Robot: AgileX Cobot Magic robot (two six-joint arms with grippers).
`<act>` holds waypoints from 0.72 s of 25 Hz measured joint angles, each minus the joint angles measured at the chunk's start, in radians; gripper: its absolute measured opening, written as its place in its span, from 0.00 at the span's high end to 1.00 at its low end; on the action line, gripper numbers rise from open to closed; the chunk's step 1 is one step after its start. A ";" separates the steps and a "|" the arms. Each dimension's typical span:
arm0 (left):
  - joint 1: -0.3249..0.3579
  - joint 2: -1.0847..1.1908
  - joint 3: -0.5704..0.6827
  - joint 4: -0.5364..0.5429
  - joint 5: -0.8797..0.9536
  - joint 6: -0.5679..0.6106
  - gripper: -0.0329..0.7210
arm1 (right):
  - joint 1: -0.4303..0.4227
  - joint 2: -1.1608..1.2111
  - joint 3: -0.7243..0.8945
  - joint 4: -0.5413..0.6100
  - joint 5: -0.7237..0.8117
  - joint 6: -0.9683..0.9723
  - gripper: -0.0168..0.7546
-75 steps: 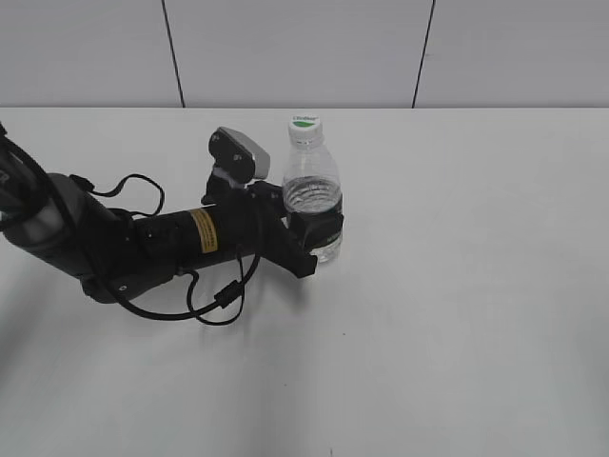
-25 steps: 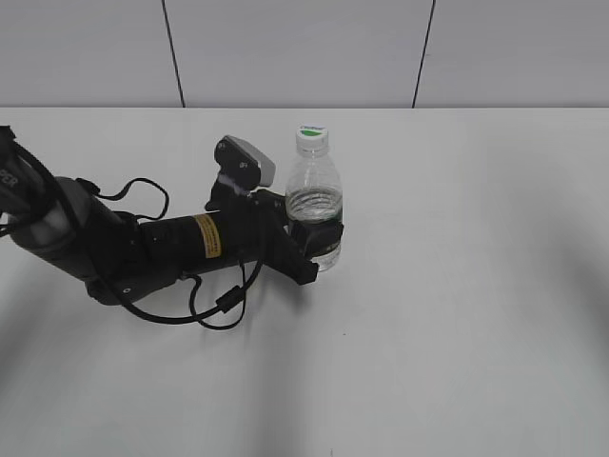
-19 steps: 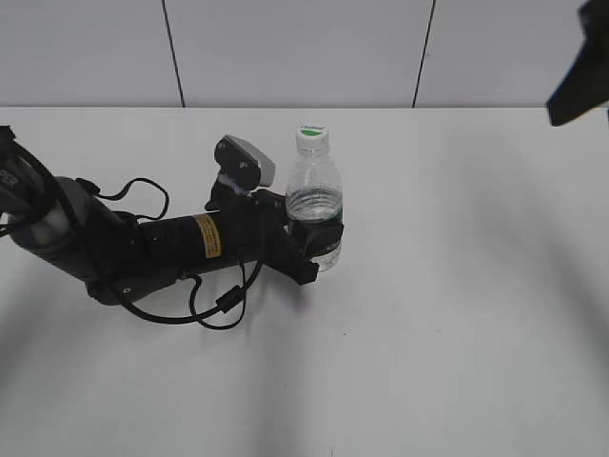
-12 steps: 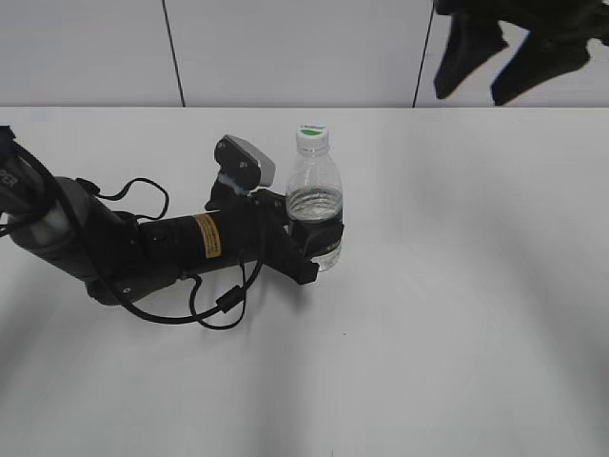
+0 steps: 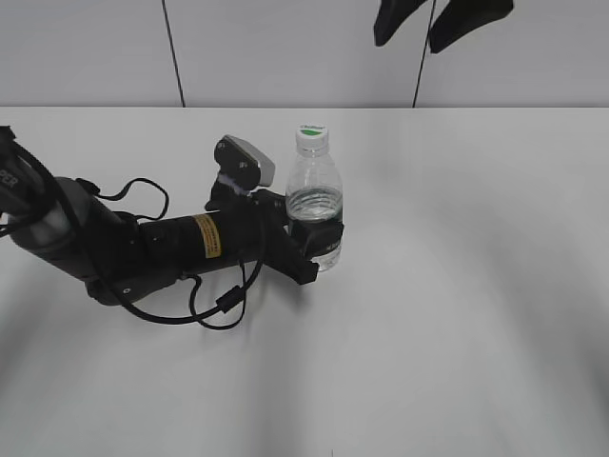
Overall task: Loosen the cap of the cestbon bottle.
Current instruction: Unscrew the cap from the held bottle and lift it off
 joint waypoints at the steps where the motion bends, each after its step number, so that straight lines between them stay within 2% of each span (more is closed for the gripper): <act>1: 0.000 0.000 0.000 0.000 -0.001 0.000 0.47 | 0.009 0.014 -0.011 -0.003 0.002 0.001 0.38; 8: 0.000 0.000 0.000 0.000 -0.009 0.000 0.47 | 0.091 0.104 -0.081 -0.004 0.004 0.020 0.38; 18: 0.000 0.000 0.000 0.000 -0.011 0.000 0.47 | 0.157 0.181 -0.098 0.000 0.006 0.065 0.38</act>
